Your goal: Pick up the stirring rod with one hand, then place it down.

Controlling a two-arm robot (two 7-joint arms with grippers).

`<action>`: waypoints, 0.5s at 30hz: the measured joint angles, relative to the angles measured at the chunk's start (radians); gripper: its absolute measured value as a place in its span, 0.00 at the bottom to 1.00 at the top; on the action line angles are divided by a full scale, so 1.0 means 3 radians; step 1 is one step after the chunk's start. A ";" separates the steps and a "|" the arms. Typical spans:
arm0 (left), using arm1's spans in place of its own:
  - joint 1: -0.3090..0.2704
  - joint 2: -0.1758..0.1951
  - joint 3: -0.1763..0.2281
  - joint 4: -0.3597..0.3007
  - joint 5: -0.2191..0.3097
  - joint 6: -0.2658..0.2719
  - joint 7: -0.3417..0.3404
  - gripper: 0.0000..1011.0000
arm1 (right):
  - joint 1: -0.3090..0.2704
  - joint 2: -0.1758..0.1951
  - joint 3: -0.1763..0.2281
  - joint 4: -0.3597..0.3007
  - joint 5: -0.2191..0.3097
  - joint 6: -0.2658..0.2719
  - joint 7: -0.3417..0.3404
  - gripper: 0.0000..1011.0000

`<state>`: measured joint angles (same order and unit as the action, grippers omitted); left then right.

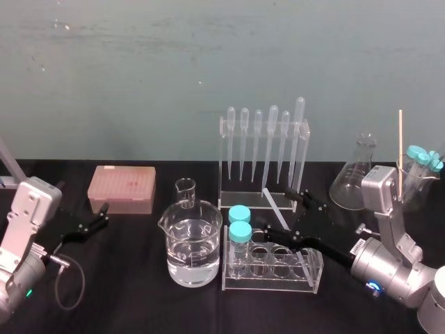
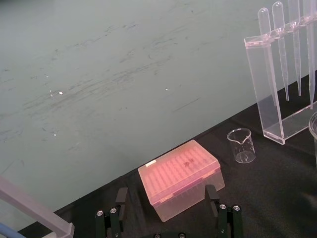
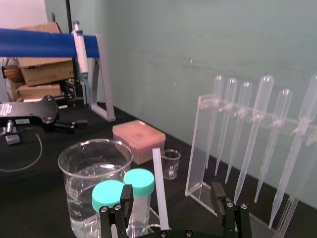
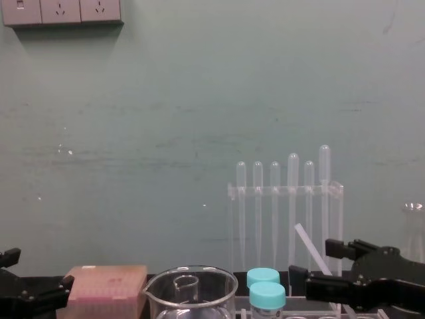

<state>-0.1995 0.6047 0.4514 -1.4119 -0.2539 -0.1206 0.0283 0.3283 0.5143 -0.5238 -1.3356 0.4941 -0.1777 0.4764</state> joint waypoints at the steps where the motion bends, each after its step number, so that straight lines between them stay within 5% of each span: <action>1: 0.0000 0.0000 0.0000 0.0000 0.0000 0.0000 0.0000 0.99 | 0.0005 -0.0005 0.0002 0.0007 0.0001 0.0027 0.0006 0.99; 15: 0.0000 0.0000 0.0000 0.0000 0.0000 0.0000 0.0000 0.99 | 0.0015 -0.0017 0.0011 0.0022 -0.0001 0.0103 0.0014 0.99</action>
<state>-0.1995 0.6047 0.4514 -1.4120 -0.2539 -0.1206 0.0283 0.3330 0.5093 -0.5206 -1.3289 0.4937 -0.1467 0.4806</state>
